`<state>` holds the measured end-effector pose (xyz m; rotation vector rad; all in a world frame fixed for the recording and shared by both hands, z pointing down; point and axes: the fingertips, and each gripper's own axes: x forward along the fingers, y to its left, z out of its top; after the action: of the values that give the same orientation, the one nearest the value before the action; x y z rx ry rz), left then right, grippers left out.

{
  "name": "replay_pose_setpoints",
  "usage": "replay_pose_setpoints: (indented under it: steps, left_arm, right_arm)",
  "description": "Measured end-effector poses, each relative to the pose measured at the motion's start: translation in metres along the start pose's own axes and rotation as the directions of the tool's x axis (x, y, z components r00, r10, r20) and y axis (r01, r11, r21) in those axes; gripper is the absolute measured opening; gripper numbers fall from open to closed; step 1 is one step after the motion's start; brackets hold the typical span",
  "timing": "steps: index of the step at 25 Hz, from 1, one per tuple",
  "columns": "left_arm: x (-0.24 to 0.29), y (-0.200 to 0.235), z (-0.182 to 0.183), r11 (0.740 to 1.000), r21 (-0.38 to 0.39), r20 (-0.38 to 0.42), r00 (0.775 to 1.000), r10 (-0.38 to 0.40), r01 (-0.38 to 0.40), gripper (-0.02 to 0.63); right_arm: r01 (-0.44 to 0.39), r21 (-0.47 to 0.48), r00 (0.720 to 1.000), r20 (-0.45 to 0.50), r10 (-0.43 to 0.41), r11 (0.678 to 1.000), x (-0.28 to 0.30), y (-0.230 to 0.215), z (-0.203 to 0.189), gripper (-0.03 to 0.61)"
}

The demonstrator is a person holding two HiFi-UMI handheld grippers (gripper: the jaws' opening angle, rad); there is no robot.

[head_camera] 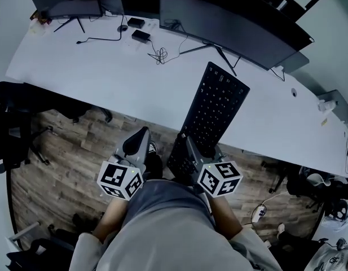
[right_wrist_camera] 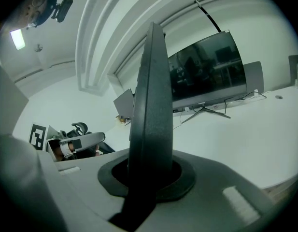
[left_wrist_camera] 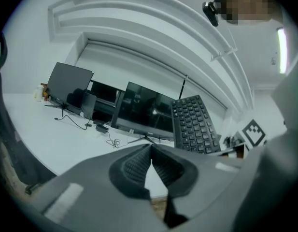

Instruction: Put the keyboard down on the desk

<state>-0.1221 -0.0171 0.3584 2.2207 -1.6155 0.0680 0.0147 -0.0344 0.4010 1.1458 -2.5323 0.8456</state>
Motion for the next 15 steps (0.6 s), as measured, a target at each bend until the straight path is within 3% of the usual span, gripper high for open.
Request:
replay_pose_setpoints:
  steps: [8, 15]
  left_arm:
    - [0.013, 0.047, 0.018, 0.999, -0.021, 0.002, 0.999, -0.04, 0.04, 0.0]
    - [0.025, 0.062, 0.027, 0.994, -0.032, 0.01, 0.994, -0.106, 0.106, 0.0]
  right_arm:
    - [0.054, 0.072, 0.998, 0.03, -0.056, 0.996, 0.039, 0.005, 0.019, 0.074]
    - [0.096, 0.146, 0.993, 0.058, -0.105, 0.985, 0.052, 0.001, 0.03, 0.074]
